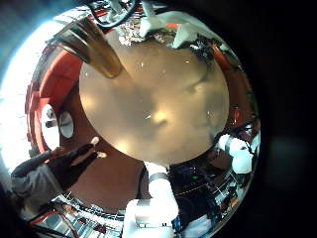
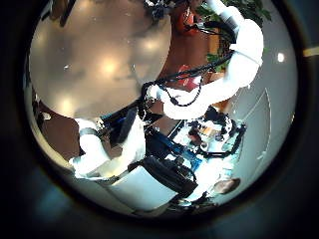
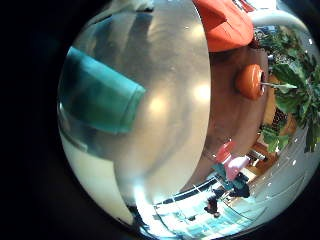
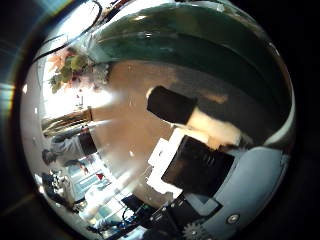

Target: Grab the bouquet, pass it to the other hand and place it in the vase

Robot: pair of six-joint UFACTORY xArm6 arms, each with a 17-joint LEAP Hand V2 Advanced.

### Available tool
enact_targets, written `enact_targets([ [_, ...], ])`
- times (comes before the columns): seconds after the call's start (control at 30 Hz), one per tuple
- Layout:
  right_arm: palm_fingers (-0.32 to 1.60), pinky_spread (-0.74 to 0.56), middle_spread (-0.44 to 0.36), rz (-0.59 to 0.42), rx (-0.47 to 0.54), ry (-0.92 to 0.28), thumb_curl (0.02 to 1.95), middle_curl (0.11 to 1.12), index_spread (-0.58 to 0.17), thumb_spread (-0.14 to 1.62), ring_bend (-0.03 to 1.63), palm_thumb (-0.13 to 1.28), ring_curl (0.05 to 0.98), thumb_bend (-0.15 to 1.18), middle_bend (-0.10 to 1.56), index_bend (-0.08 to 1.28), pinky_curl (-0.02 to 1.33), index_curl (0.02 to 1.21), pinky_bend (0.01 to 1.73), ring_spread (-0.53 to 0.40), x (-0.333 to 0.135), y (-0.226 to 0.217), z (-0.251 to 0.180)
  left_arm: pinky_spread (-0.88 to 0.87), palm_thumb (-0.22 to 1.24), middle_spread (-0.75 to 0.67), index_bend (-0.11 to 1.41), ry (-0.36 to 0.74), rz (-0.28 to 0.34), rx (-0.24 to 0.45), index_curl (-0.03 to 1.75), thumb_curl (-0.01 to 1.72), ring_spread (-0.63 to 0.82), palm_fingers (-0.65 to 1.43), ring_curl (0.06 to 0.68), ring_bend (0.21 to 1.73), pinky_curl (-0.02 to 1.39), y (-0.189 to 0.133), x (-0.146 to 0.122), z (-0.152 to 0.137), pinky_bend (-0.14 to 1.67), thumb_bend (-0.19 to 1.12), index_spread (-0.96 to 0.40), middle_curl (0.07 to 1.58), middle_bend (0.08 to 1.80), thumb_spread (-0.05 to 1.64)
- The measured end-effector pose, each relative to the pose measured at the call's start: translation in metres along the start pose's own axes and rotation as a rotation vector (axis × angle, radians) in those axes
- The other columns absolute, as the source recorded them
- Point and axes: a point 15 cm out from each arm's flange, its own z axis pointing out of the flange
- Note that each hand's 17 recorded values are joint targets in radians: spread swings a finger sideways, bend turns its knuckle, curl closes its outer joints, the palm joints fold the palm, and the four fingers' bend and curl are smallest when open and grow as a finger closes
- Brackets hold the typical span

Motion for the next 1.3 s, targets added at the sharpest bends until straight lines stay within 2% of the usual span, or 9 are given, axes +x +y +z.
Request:
enact_targets([
  [0.13, 1.47, -0.34, -0.137, -0.016, -0.021, 0.011, 0.45, 0.49, -0.359, 1.01, 1.02, 0.53, 0.340, 0.00, 0.75, 0.49, 0.14, 0.48, 0.75, -0.210, -0.006, 0.005, 0.000, 0.55, 0.41, 0.46, 0.19, 0.001, -0.001, 0.000, 0.38, 0.34, 0.59, 0.08, 0.209, 0.43, 0.27, 0.000, 0.000, 0.000, 0.19, -0.02, 0.11, 0.31, 0.19, 1.10],
  [0.2, 1.52, -0.42, -0.141, -0.027, -0.049, 0.016, 0.48, 0.53, -0.347, 0.96, 1.08, 0.61, 0.378, -0.01, 0.86, 0.69, 0.19, 0.56, 0.86, -0.202, -0.010, 0.011, 0.000, 0.55, 0.41, 0.46, 0.19, 0.001, 0.001, 0.000, 0.38, 0.34, 0.59, 0.08, 0.209, 0.43, 0.27, 0.000, 0.000, -0.001, 0.19, -0.02, 0.11, 0.31, 0.19, 1.10],
  [0.4, 1.45, -0.39, -0.147, -0.065, -0.123, 0.077, 0.55, 0.61, -0.303, 0.85, 1.25, 0.79, 0.459, 0.01, 1.09, 0.94, 0.31, 0.66, 1.09, -0.185, -0.013, 0.028, 0.001, 0.55, 0.41, 0.46, 0.19, 0.000, 0.004, 0.007, 0.38, 0.34, 0.59, 0.08, 0.210, 0.43, 0.27, 0.001, 0.001, -0.003, 0.19, -0.02, 0.11, 0.31, 0.19, 1.10],
  [0.43, 1.41, -0.38, -0.147, -0.068, -0.126, 0.083, 0.57, 0.63, -0.293, 0.82, 1.29, 0.87, 0.480, 0.03, 1.14, 0.99, 0.34, 0.69, 1.15, -0.188, -0.013, 0.029, 0.001, 0.55, 0.41, 0.46, 0.19, 0.000, 0.005, 0.008, 0.38, 0.34, 0.59, 0.08, 0.210, 0.43, 0.27, 0.001, 0.002, -0.004, 0.19, -0.02, 0.11, 0.31, 0.19, 1.10],
  [0.53, 1.33, -0.33, -0.145, -0.067, -0.112, 0.086, 0.61, 0.67, -0.273, 0.78, 1.35, 0.97, 0.518, 0.04, 1.23, 1.07, 0.40, 0.72, 1.26, -0.187, -0.011, 0.029, -0.006, 0.55, 0.41, 0.46, 0.19, 0.001, 0.008, 0.012, 0.38, 0.34, 0.59, 0.08, 0.210, 0.43, 0.27, 0.003, 0.003, -0.005, 0.19, -0.02, 0.11, 0.30, 0.19, 1.10],
  [0.7, 1.23, -0.28, -0.137, -0.051, -0.048, 0.083, 0.68, 0.71, -0.246, 0.77, 1.42, 1.07, 0.564, 0.06, 1.31, 1.16, 0.47, 0.76, 1.36, -0.186, -0.006, 0.029, -0.037, 0.55, 0.41, 0.46, 0.19, -0.001, 0.009, 0.021, 0.38, 0.34, 0.59, 0.08, 0.210, 0.43, 0.27, 0.004, 0.004, -0.008, 0.19, -0.02, 0.11, 0.30, 0.19, 1.10],
  [0.87, 1.19, -0.25, -0.127, -0.049, 0.035, 0.052, 0.74, 0.72, -0.231, 0.78, 1.45, 1.10, 0.593, 0.06, 1.35, 1.20, 0.51, 0.77, 1.41, -0.186, -0.012, 0.034, -0.083, 0.55, 0.41, 0.46, 0.19, 0.000, 0.008, 0.023, 0.38, 0.34, 0.59, 0.08, 0.210, 0.43, 0.27, 0.004, 0.002, -0.009, 0.19, -0.02, 0.12, 0.30, 0.19, 1.10],
  [1.1, 1.16, -0.21, -0.113, -0.081, 0.155, -0.136, 0.81, 0.73, -0.212, 0.80, 1.47, 1.12, 0.622, 0.05, 1.38, 1.23, 0.56, 0.78, 1.43, -0.185, -0.040, 0.048, -0.143, 0.55, 0.40, 0.45, 0.19, 0.005, -0.005, 0.047, 0.38, 0.34, 0.59, 0.09, 0.210, 0.43, 0.27, 0.004, -0.001, -0.015, 0.19, -0.02, 0.11, 0.31, 0.19, 1.10],
  [1.3, 1.15, -0.19, -0.108, -0.117, 0.291, -0.299, 0.88, 0.72, -0.205, 0.80, 1.47, 1.14, 0.641, 0.05, 1.40, 1.25, 0.61, 0.78, 1.42, -0.185, -0.061, 0.064, -0.207, 0.55, 0.39, 0.44, 0.19, 0.065, -0.034, 0.083, 0.39, 0.34, 0.59, 0.11, 0.211, 0.43, 0.26, 0.002, -0.007, -0.023, 0.18, -0.02, 0.11, 0.31, 0.19, 1.11],
])
